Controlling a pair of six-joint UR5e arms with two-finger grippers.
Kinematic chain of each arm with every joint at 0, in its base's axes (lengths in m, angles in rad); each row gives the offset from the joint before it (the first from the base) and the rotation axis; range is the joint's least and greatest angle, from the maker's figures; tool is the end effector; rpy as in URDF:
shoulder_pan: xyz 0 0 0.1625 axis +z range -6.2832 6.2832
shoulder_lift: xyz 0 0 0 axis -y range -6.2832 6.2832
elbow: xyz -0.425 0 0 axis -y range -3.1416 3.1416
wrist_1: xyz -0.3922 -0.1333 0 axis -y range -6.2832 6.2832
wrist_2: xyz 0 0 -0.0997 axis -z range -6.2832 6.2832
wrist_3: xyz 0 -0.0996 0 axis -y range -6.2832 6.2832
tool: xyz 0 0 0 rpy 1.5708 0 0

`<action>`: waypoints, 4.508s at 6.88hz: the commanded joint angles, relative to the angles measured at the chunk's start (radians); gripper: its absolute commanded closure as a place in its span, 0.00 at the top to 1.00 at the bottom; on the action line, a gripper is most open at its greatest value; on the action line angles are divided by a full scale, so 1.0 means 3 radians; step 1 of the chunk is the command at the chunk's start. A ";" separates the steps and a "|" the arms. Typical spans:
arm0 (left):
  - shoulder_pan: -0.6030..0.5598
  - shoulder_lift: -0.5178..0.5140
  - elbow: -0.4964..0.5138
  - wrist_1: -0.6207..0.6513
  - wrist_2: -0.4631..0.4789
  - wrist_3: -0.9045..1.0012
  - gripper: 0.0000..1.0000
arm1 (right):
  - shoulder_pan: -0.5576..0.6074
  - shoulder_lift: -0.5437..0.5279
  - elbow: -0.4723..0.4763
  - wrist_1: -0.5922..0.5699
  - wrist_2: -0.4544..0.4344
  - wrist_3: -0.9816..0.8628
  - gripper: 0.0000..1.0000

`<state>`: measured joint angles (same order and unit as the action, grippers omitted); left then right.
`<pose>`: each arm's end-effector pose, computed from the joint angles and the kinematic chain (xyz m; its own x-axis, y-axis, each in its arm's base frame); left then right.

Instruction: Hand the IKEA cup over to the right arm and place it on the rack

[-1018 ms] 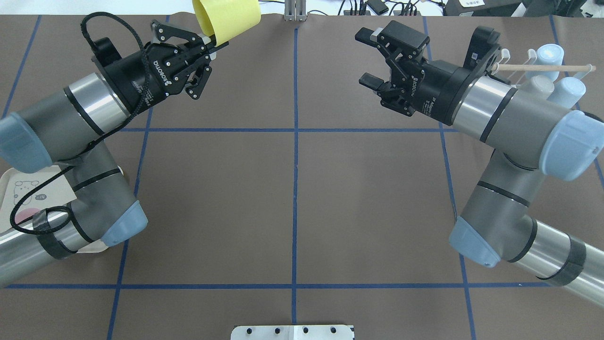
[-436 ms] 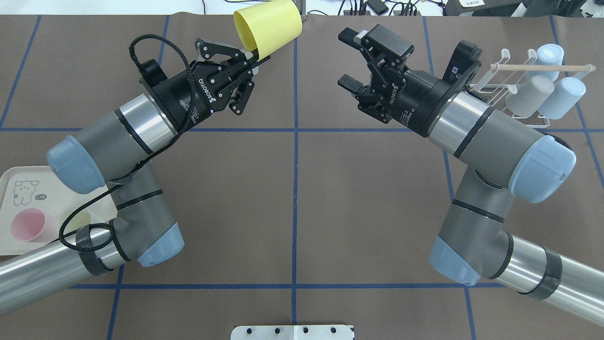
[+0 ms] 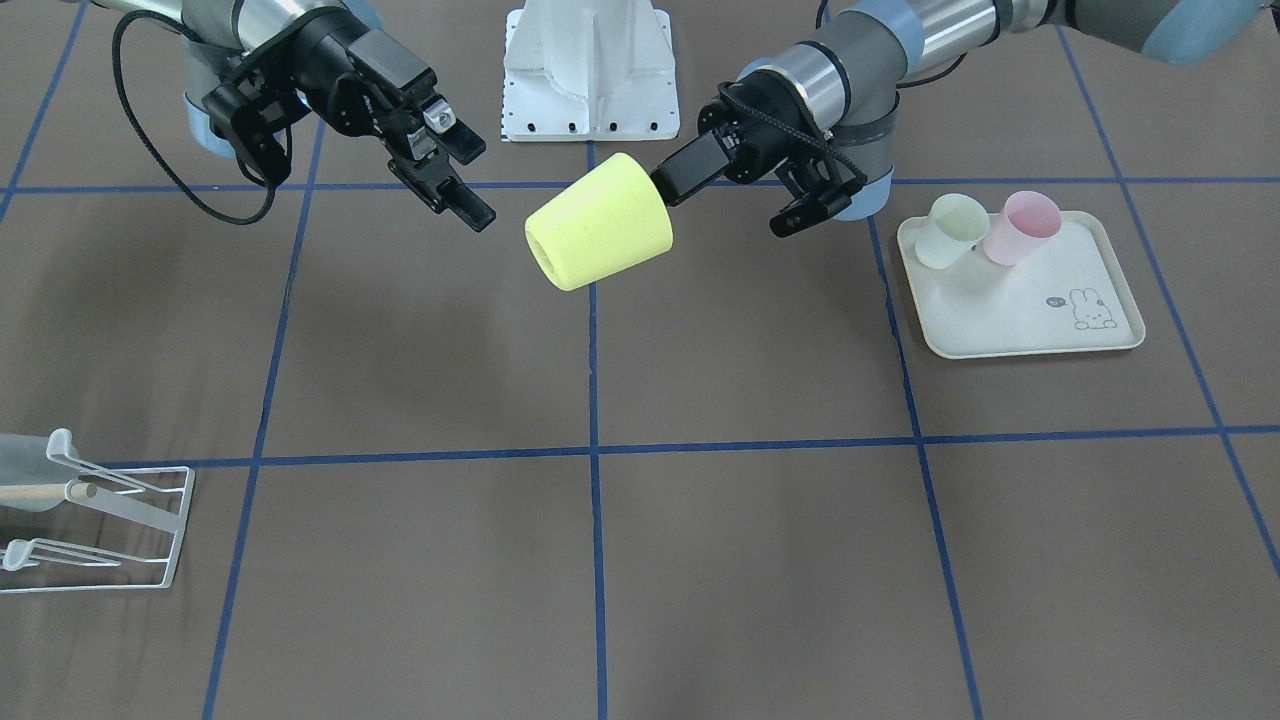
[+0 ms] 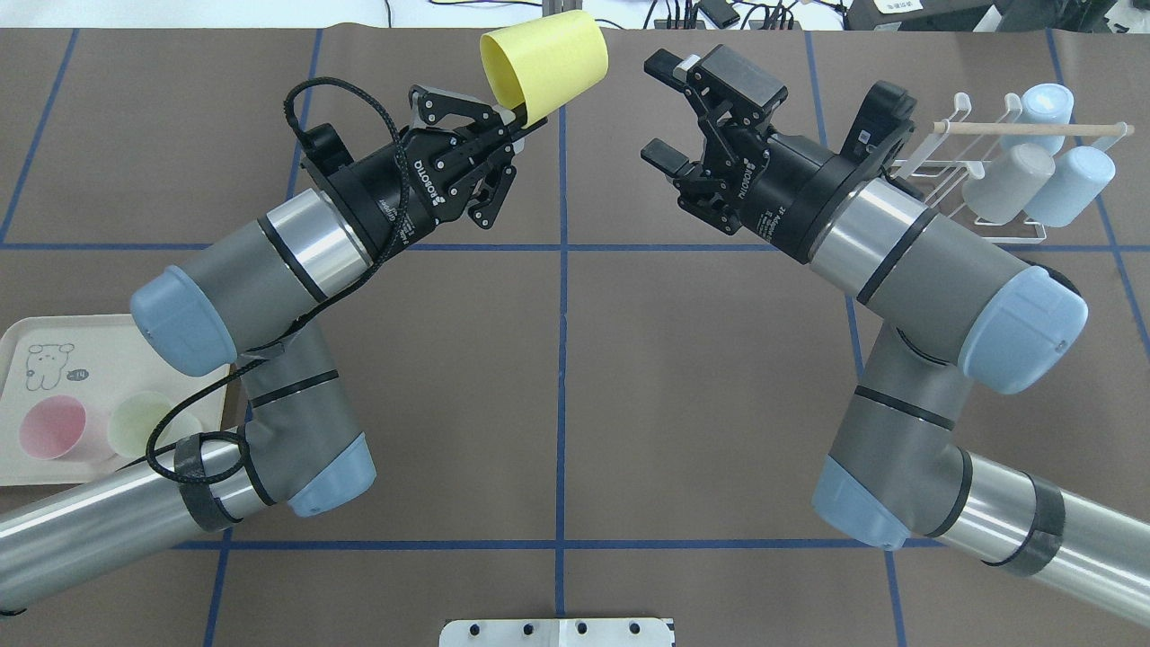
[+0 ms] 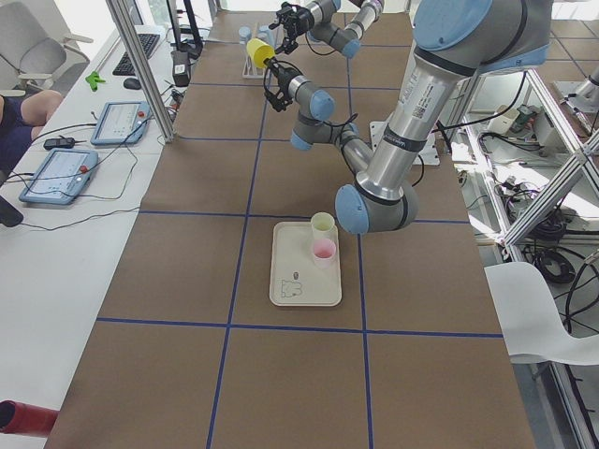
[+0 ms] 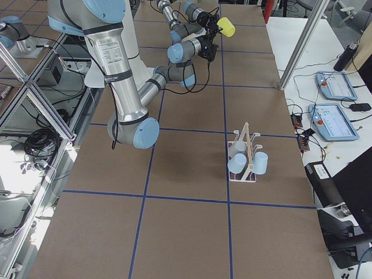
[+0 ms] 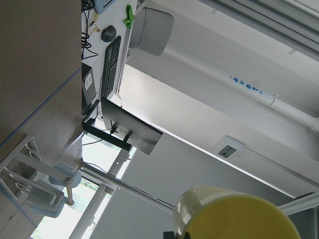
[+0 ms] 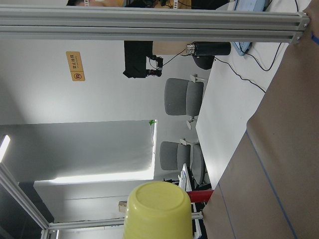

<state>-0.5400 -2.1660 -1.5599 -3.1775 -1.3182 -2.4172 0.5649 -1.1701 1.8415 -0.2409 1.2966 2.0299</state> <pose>0.4212 -0.4369 0.1609 -0.8338 -0.3456 -0.4305 0.0722 0.7048 -0.7057 -0.3520 -0.4129 0.1792 -0.6365 0.1017 0.7646 -0.4921 0.7098 -0.5040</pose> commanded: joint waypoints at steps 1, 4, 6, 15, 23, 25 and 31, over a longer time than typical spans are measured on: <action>0.0071 -0.0051 0.0005 0.0002 0.0048 0.0019 0.00 | -0.0032 0.0004 -0.0002 -0.0005 -0.0012 -0.0001 1.00; 0.0199 -0.0077 -0.0001 0.0007 0.0098 0.0035 0.00 | -0.0037 0.0004 -0.0007 -0.0005 -0.0012 -0.0001 1.00; 0.0311 -0.0122 -0.0001 0.0012 0.0170 0.0040 0.00 | -0.0037 0.0019 -0.0007 -0.0010 -0.0017 -0.0001 1.00; 0.0389 -0.0189 0.0010 0.0043 0.0196 0.0045 0.00 | -0.0047 0.0122 -0.0115 0.0000 -0.0027 -0.0001 0.99; 0.0368 -0.0164 -0.0062 0.0028 0.0160 0.0050 1.00 | 0.0064 0.0107 -0.0171 0.0159 -0.0007 -0.0002 0.00; 0.0348 -0.0047 -0.0326 0.0048 0.0089 0.0462 1.00 | 0.0487 0.0040 -0.0237 0.0138 0.0283 -0.0007 0.00; -0.0368 0.0475 -0.0655 0.0391 -0.1066 0.0805 1.00 | 0.1582 -0.0685 -0.0662 -0.0350 0.0889 -0.2011 0.00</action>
<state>-0.6306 -2.0481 -1.7429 -3.0712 -1.6008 -2.2203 0.9880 -1.3354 1.6431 -0.2746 1.5645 1.5973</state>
